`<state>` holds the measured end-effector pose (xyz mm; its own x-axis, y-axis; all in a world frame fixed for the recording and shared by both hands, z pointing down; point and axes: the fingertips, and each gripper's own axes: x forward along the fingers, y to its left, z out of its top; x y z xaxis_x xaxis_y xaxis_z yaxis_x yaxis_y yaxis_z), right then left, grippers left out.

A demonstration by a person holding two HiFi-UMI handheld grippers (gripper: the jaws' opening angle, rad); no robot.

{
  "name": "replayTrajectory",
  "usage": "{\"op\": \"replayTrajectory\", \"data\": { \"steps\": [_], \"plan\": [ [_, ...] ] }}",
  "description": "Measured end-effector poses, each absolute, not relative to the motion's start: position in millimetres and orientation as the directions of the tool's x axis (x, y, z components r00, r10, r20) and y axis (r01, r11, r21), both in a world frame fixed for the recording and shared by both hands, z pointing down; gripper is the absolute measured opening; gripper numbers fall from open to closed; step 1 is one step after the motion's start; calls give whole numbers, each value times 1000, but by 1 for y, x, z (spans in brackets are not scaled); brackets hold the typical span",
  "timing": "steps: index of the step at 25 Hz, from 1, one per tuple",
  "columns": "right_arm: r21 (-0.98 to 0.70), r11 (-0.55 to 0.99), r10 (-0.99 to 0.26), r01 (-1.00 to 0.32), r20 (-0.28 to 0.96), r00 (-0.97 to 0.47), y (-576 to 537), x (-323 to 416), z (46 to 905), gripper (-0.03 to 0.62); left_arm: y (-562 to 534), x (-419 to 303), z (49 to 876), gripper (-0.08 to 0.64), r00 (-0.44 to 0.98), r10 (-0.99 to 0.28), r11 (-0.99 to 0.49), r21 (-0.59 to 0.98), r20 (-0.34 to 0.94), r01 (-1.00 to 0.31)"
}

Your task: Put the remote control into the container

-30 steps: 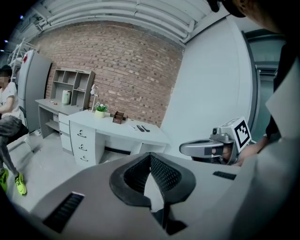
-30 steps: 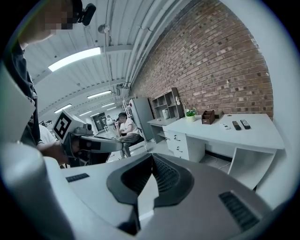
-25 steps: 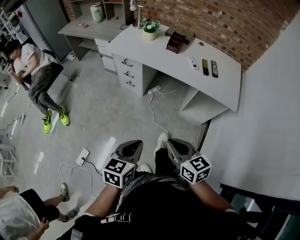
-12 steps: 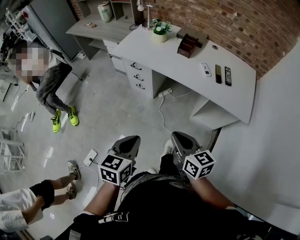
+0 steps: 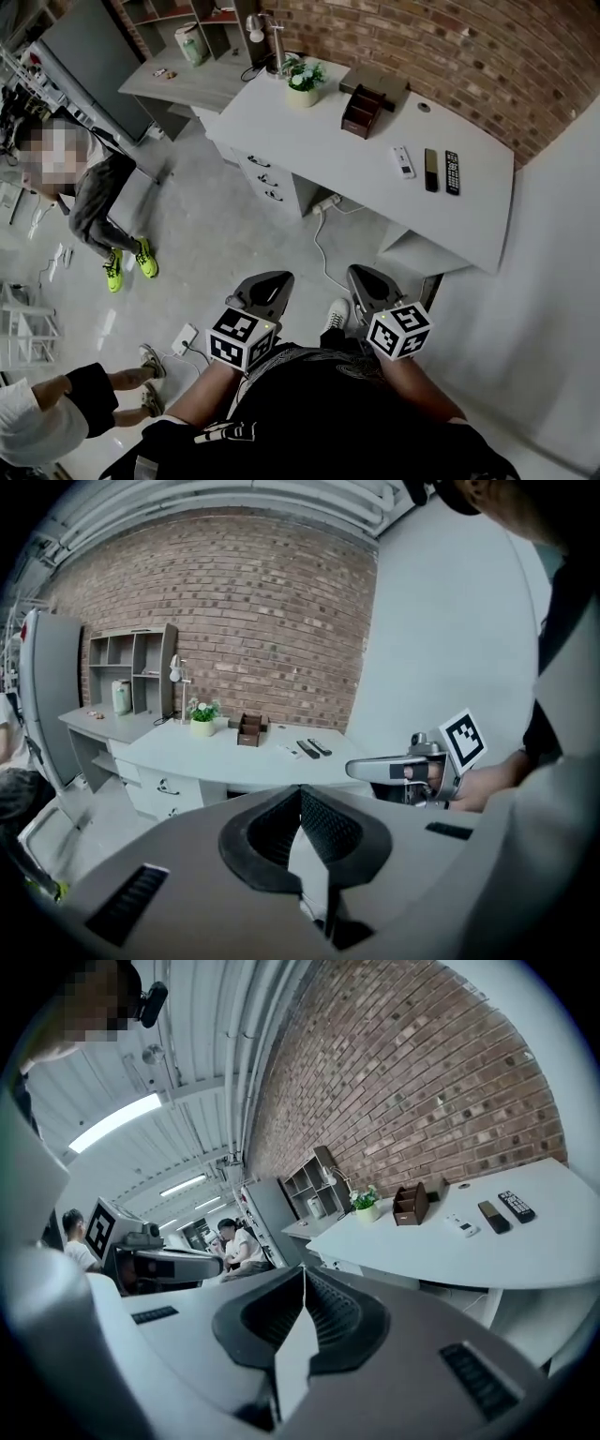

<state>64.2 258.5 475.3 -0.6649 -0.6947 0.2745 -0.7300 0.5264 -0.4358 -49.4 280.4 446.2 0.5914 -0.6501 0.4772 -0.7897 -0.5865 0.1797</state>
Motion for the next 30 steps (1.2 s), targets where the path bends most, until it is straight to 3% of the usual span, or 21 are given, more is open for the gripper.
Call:
{"op": "replayTrajectory", "data": {
  "steps": [14,30],
  "plan": [
    [-371,553,-698,-746,284,-658,159,112,466,9,164,11,433,5,630,-635,-630,173,447,-757],
    [-356,414,-778,-838,339,-529,70,116,489,9,52,0,461,5,683,-541,-722,145,490,-676]
  ]
}}
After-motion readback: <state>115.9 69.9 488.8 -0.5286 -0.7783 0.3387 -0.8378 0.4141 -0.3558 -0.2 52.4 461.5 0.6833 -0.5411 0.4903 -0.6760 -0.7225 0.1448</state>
